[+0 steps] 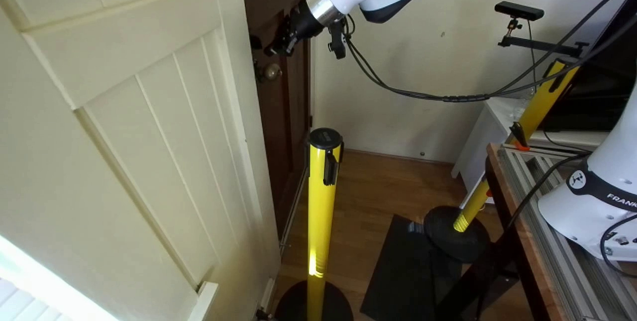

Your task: Turn the lock on the door.

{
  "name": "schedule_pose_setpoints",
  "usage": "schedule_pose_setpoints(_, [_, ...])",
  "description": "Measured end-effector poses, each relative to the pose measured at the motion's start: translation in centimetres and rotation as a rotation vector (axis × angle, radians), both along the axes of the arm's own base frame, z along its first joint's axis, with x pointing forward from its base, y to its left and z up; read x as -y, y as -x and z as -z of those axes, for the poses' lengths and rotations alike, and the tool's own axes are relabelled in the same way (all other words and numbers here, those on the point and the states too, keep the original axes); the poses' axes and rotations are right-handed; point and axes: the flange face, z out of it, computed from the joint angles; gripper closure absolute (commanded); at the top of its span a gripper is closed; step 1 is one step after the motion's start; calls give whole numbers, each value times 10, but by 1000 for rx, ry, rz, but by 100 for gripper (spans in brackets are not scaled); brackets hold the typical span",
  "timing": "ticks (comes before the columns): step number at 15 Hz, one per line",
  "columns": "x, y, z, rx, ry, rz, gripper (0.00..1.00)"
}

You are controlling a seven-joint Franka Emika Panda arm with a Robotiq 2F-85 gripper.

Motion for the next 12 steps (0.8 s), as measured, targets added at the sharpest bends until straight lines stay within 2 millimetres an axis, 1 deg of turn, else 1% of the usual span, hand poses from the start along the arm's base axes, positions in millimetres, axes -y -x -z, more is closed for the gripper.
schedule_pose_setpoints(3, [-5,-7,-1,14,29,29,100])
schedule_pose_setpoints(7, [2,-13,1,26,72,93,100])
schedule_pose_setpoints(12, [0,-31,-21,92,88,127,100])
